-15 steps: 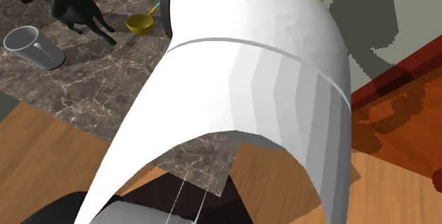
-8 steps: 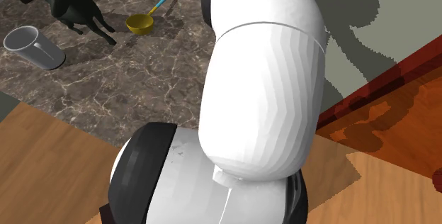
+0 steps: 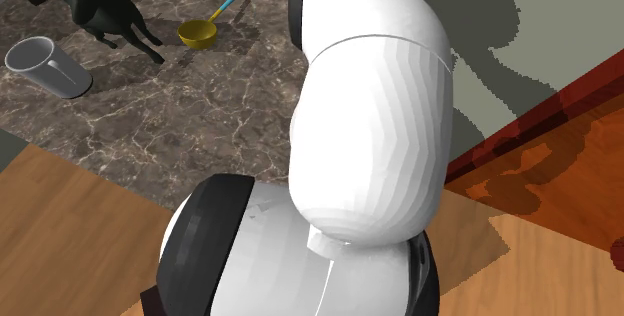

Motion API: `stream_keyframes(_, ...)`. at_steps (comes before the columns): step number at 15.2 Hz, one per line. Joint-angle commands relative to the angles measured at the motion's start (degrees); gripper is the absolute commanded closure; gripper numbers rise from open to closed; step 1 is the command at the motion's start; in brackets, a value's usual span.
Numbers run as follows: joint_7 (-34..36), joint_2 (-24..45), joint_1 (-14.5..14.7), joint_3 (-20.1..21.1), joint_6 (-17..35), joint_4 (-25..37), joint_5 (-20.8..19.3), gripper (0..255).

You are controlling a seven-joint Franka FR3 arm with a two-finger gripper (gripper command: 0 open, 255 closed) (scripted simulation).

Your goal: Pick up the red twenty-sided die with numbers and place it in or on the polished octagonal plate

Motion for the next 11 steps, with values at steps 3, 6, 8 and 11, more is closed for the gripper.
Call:
stream_keyframes(3,0.02,-0.24,-0.19,0.04,0.42,-0.64,0.08,0)
stream_keyframes(6,0.02,-0.24,-0.18,0.04,0.41,-0.62,0.08,0)
stream_keyframes(8,0.02,-0.24,-0.18,0.04,0.41,-0.62,0.08,255)
stream_keyframes(11,0.02,-0.26,-0.19,0.05,0.41,-0.65,0.09,255)
